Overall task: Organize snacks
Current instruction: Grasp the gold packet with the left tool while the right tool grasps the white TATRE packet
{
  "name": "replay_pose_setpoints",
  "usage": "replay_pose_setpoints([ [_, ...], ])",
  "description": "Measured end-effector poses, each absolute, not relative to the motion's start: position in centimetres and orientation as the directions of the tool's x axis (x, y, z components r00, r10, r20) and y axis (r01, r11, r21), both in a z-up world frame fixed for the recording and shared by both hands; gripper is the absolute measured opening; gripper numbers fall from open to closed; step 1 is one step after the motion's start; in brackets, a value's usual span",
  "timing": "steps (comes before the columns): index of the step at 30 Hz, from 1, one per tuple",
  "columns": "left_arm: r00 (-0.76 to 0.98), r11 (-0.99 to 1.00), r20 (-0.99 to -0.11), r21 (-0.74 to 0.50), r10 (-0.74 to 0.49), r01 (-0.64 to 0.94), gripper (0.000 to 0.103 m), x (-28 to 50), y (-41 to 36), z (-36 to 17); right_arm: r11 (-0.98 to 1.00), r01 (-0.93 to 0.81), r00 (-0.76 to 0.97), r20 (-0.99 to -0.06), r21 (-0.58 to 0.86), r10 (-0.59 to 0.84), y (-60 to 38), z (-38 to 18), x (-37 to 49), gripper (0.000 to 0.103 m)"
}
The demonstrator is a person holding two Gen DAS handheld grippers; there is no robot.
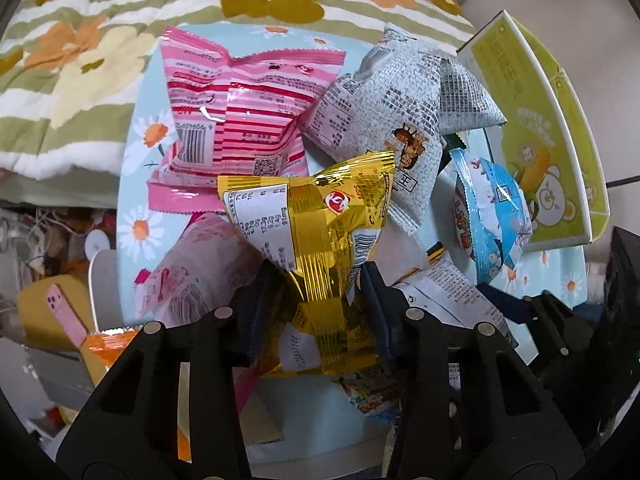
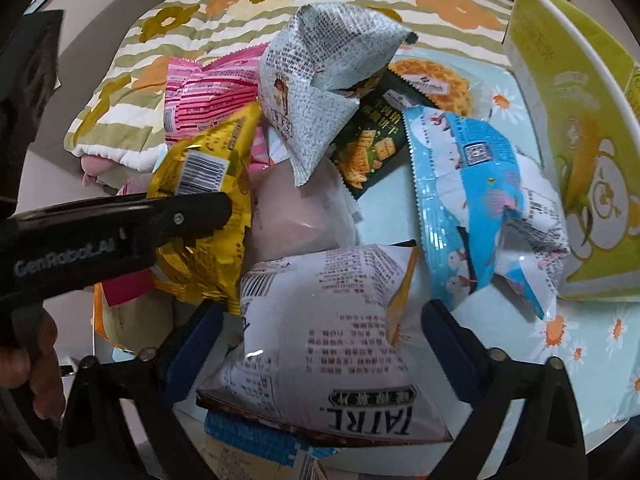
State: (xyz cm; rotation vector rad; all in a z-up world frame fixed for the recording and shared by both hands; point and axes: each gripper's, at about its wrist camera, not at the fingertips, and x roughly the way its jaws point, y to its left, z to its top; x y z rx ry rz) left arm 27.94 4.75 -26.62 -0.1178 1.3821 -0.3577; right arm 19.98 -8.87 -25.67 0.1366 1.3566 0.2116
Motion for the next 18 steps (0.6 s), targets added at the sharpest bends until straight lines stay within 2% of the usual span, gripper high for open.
replay_pose_setpoints([
  [2, 0.149, 0.940, -0.937, -0.290, -0.317, 0.179, 0.037, 27.9, 5.0, -26.4, 0.969, -0.069, 0.176, -0.953, 0.239, 0.248, -8.9, -26.0, 20.0, 0.076],
  [6, 0.166, 0.941, -0.933, -0.292, -0.319, 0.172, 0.036, 27.7, 5.2, -26.2, 0.968, -0.081, 0.170, -0.954, 0.238, 0.249, -9.2, -25.7, 19.7, 0.065],
  [18, 0.266, 0.936, -0.901, -0.302, -0.342, 0.182, 0.035, 26.8, 5.8, -22.5, 0.966, -0.083, 0.222, -0.940, 0.245, 0.258, -10.5, -23.4, 17.9, 0.063],
])
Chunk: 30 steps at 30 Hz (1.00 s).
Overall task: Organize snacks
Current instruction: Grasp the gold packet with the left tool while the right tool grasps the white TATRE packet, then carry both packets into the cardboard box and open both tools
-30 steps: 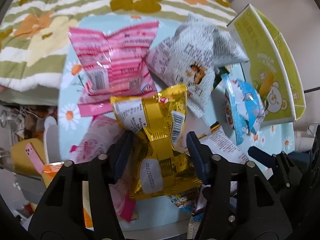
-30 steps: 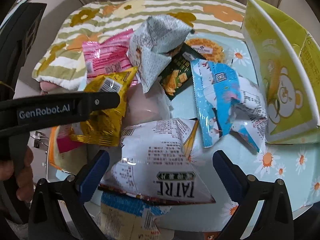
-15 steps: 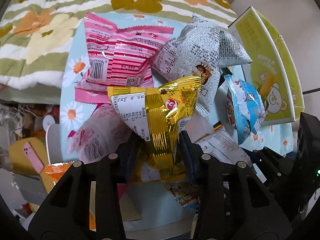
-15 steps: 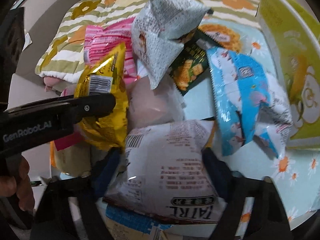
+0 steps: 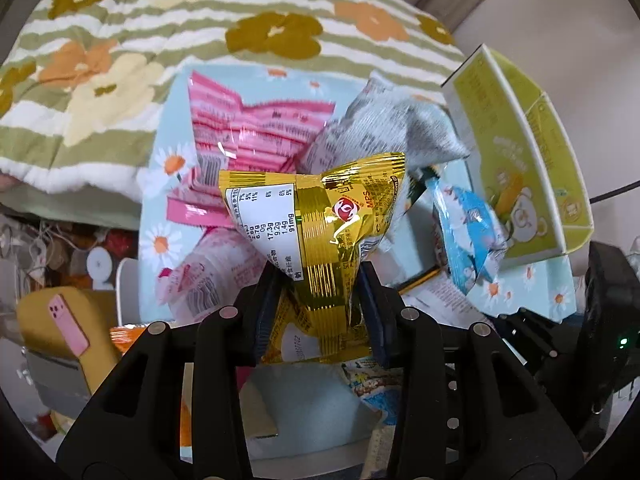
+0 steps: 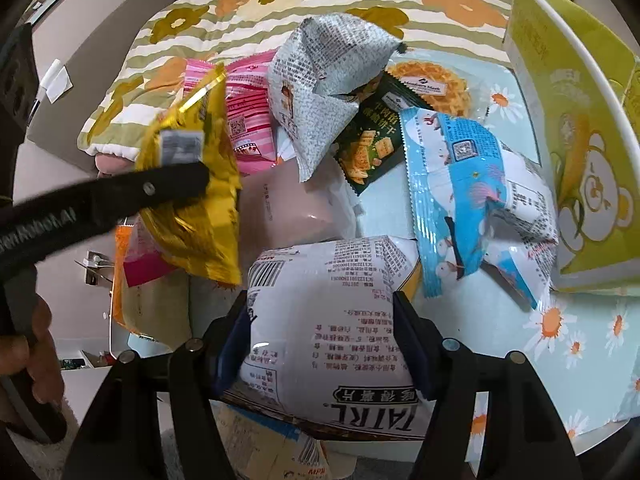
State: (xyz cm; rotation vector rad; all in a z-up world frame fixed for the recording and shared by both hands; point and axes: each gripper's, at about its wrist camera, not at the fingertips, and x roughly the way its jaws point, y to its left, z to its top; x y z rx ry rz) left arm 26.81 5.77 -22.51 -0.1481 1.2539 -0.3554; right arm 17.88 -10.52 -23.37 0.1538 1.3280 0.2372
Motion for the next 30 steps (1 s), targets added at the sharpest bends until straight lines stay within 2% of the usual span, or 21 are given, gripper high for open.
replay_pose_setpoints([
  [10, 0.402, 0.937, -0.848, -0.295, -0.346, 0.186, 0.035, 25.7, 6.1, -16.5, 0.952, -0.134, 0.353, -0.885, 0.273, 0.304, -11.6, -17.8, 16.9, 0.062],
  [17, 0.487, 0.948, -0.814, -0.273, -0.317, 0.163, 0.035, 25.0, 4.2, -12.2, 0.941, -0.200, 0.475, -0.813, 0.272, 0.336, -14.8, -12.5, 16.9, 0.062],
  [23, 0.550, 0.953, -0.779, -0.267, -0.300, 0.142, 0.035, 24.6, -0.9, -9.3, 0.949, -0.230, 0.563, -0.766, 0.215, 0.310, -21.8, -8.8, 17.3, 0.062],
  [30, 0.573, 0.940, -0.747, -0.294, -0.338, 0.172, 0.035, 24.9, -11.6, -8.1, 0.969, -0.183, 0.635, -0.733, 0.164, 0.244, -31.9, -6.7, 18.2, 0.062],
])
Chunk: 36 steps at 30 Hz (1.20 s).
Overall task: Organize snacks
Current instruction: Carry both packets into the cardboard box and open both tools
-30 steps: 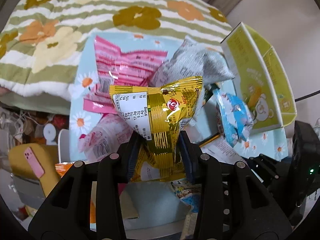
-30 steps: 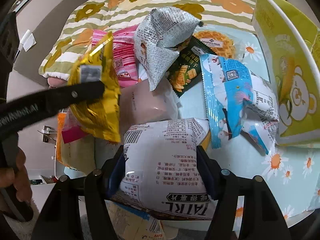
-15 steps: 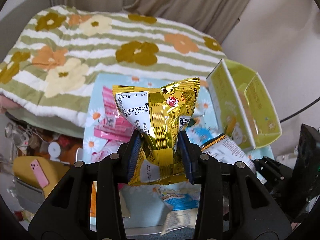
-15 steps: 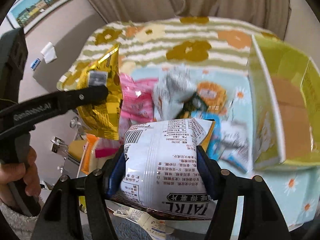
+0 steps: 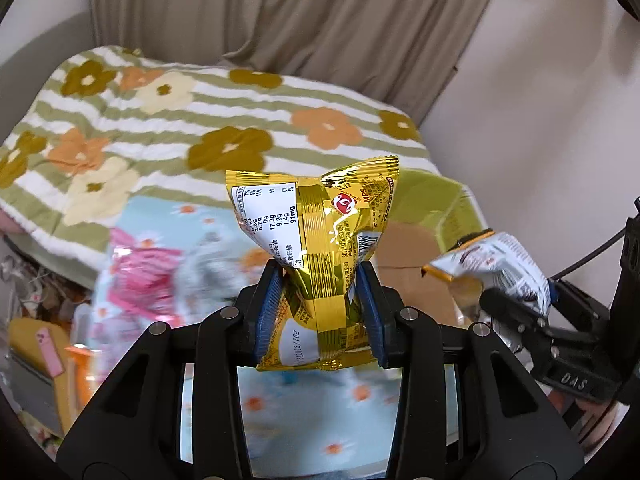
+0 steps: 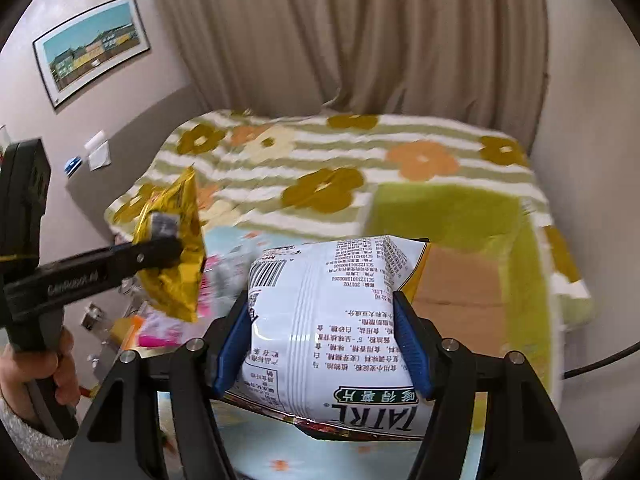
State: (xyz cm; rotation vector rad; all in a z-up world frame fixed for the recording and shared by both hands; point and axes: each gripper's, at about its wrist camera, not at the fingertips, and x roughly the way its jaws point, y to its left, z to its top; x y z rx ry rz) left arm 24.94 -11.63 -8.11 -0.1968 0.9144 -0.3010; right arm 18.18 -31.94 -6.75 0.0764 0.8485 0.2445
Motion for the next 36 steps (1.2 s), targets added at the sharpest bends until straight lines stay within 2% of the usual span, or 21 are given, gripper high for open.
replay_pose_setpoints([
  [7, 0.502, 0.924, -0.778, -0.286, -0.378, 0.253, 0.035, 26.4, -22.1, -9.8, 0.983, -0.095, 0.636, -0.750, 0.157, 0.181, -39.6, -7.4, 19.2, 0.062],
  [13, 0.400, 0.911, -0.832, -0.269, -0.384, 0.314, 0.035, 28.0, -27.4, -13.5, 0.982, -0.005, 0.603, -0.782, 0.191, 0.156, -43.8, -9.6, 19.4, 0.062],
  [20, 0.355, 0.937, -0.892, -0.172, -0.279, 0.304, 0.036, 29.2, -29.6, -17.1, 0.979, 0.008, 0.571, -0.804, 0.205, 0.163, -44.7, -11.3, 20.2, 0.062],
  [22, 0.342, 0.945, -0.908, -0.141, -0.243, 0.296, 0.050, 29.5, -29.9, -17.9, 0.981, 0.008, 0.562, -0.812, 0.195, 0.157, -44.7, -11.9, 20.5, 0.062],
  [23, 0.334, 0.947, -0.913, -0.135, -0.234, 0.293, 0.077, 29.6, -29.9, -18.1, 0.981, 0.008, 0.557, -0.816, 0.192, 0.155, -44.5, -12.2, 20.7, 0.062],
  [24, 0.339, 0.947, -0.912, -0.129, -0.229, 0.293, 0.097, 29.6, -29.7, -18.3, 0.981, 0.009, 0.555, -0.817, 0.193, 0.155, -44.5, -12.4, 20.8, 0.062],
  [25, 0.346, 0.947, -0.910, -0.123, -0.226, 0.296, 0.102, 29.5, -29.6, -18.2, 0.981, 0.012, 0.555, -0.817, 0.194, 0.155, -44.6, -12.6, 21.0, 0.062],
  [28, 0.370, 0.944, -0.912, -0.048, -0.175, 0.327, 0.102, 29.1, -29.6, -17.9, 0.981, 0.034, 0.572, -0.808, 0.193, 0.140, -44.8, -12.7, 21.0, 0.062],
  [36, 0.411, 0.942, -0.897, -0.016, -0.161, 0.334, 0.102, 28.4, -28.0, -16.8, 0.983, 0.006, 0.572, -0.807, 0.183, 0.147, -44.1, -13.0, 21.6, 0.062],
])
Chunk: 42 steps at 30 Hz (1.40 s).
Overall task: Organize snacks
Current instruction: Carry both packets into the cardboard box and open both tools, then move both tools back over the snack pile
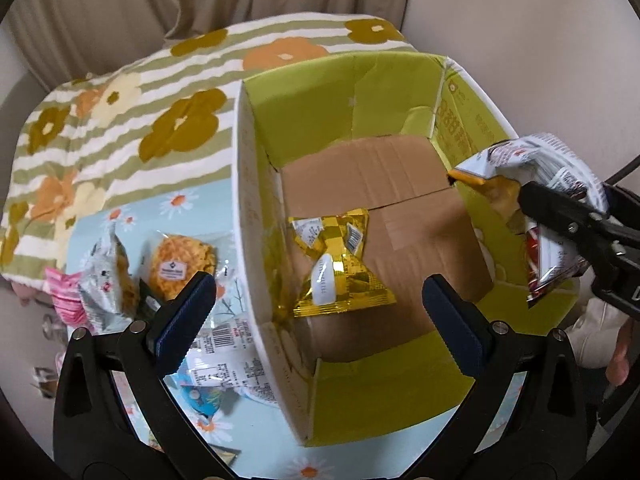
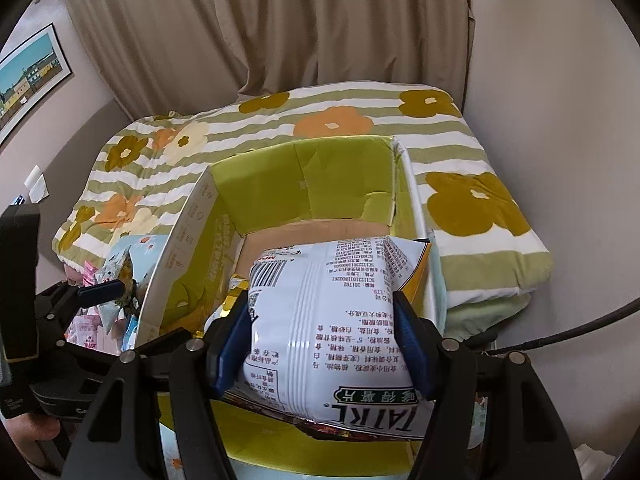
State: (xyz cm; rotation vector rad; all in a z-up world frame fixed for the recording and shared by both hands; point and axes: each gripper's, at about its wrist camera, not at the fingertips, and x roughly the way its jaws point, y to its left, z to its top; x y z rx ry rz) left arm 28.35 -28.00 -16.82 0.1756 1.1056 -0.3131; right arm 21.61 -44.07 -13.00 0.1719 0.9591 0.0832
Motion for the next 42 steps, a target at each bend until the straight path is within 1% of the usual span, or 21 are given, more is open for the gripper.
replay_pose_setpoints([
  [4, 0.420, 0.945, -0.889, -0.039, -0.181, 0.325, 0.102, 28.3, -27.4, -16.3, 0.984, -0.013, 0.549, -0.821, 0.179, 0.157, -43.4, -13.8, 22.2, 0.063],
  [5, 0.421, 0.946, -0.889, -0.041, -0.183, 0.323, 0.102, 28.3, -27.3, -16.3, 0.986, -0.010, 0.545, -0.826, 0.168, 0.146, -43.3, -14.0, 22.3, 0.066],
  [6, 0.420, 0.946, -0.889, -0.040, -0.181, 0.322, 0.102, 28.3, -27.3, -16.3, 0.988, -0.004, 0.548, -0.826, 0.153, 0.130, -43.4, -14.2, 22.4, 0.074],
  [7, 0.419, 0.947, -0.891, -0.038, -0.177, 0.320, 0.102, 28.3, -27.2, -16.3, 0.990, -0.003, 0.553, -0.825, 0.141, 0.119, -43.3, -14.2, 22.4, 0.080],
  [8, 0.422, 0.948, -0.890, -0.034, -0.173, 0.317, 0.102, 28.2, -27.2, -16.3, 0.993, 0.003, 0.570, -0.816, 0.120, 0.098, -43.3, -14.2, 22.2, 0.095],
  [9, 0.426, 0.948, -0.888, -0.033, -0.172, 0.316, 0.102, 28.1, -27.1, -16.2, 0.994, 0.005, 0.588, -0.805, 0.105, 0.082, -43.4, -14.2, 22.0, 0.102],
  [13, 0.439, 0.952, -0.883, -0.029, -0.167, 0.304, 0.102, 27.7, -26.8, -15.6, 0.995, -0.018, 0.617, -0.783, 0.095, 0.085, -43.8, -14.0, 21.2, 0.102],
  [16, 0.451, 0.955, -0.877, -0.026, -0.163, 0.294, 0.102, 27.3, -26.6, -15.1, 0.990, -0.019, 0.601, -0.790, 0.138, 0.122, -44.3, -13.9, 20.7, 0.102],
  [25, 0.502, 0.969, -0.849, -0.048, -0.166, 0.241, 0.102, 24.8, -25.2, -12.9, 0.988, -0.089, 0.626, -0.765, 0.122, 0.151, -43.8, -11.3, 18.8, 0.102],
  [29, 0.528, 0.980, -0.840, -0.024, -0.127, 0.197, 0.102, 23.6, -23.8, -11.7, 0.986, -0.140, 0.626, -0.765, 0.085, 0.155, -43.1, -10.5, 18.2, 0.102],
  [35, 0.566, 0.990, -0.820, -0.010, -0.088, 0.140, 0.102, 22.0, -20.9, -9.3, 0.977, -0.176, 0.644, -0.736, 0.123, 0.209, -42.1, -8.7, 17.4, 0.102],
  [42, 0.611, 0.996, -0.789, -0.008, -0.063, 0.092, 0.102, 20.0, -16.4, -7.6, 0.973, -0.204, 0.659, -0.720, 0.104, 0.215, -39.2, -7.1, 16.9, 0.102],
])
